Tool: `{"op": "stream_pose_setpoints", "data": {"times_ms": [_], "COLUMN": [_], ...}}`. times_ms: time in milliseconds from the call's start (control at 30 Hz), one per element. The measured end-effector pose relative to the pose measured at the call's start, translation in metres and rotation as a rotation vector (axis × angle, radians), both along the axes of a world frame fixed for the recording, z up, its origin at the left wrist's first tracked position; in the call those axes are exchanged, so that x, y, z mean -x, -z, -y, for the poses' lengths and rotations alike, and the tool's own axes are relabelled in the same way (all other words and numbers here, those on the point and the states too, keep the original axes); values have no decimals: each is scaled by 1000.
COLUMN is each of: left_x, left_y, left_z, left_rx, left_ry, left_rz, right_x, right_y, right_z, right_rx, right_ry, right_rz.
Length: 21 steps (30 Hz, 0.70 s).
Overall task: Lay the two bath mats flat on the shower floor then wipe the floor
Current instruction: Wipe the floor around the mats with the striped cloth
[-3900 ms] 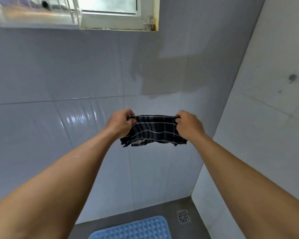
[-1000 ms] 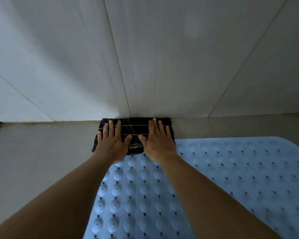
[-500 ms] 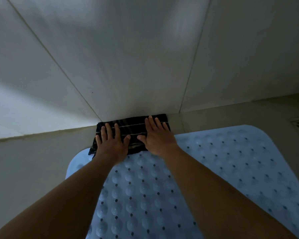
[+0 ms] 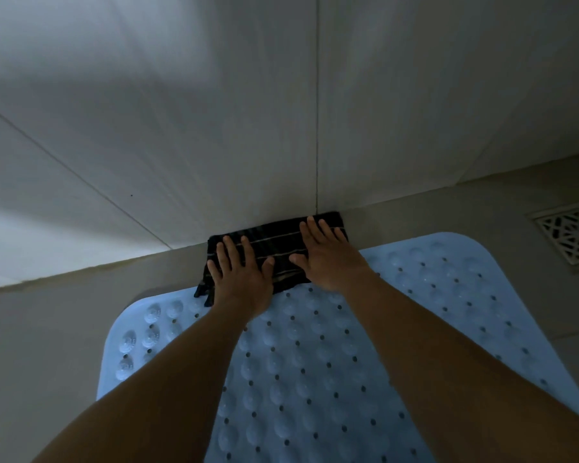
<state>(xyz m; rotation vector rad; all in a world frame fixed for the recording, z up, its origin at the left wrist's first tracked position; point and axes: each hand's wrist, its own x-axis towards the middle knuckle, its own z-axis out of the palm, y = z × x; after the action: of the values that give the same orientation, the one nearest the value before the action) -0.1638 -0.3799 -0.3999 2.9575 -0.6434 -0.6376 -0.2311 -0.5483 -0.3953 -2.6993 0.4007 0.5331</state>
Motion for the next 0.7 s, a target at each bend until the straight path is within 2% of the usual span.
{"op": "stream_pose_setpoints", "data": {"times_ms": [700], "left_x": [66], "left_y": [1], "left_z": [143], "left_rx": [2], "left_ry": [27], "left_rz": [-41], "right_x": [72], "right_y": [-4], "right_z": [136], "right_rx": [-72], "right_ry": [112], "right_rz": [-23]}}
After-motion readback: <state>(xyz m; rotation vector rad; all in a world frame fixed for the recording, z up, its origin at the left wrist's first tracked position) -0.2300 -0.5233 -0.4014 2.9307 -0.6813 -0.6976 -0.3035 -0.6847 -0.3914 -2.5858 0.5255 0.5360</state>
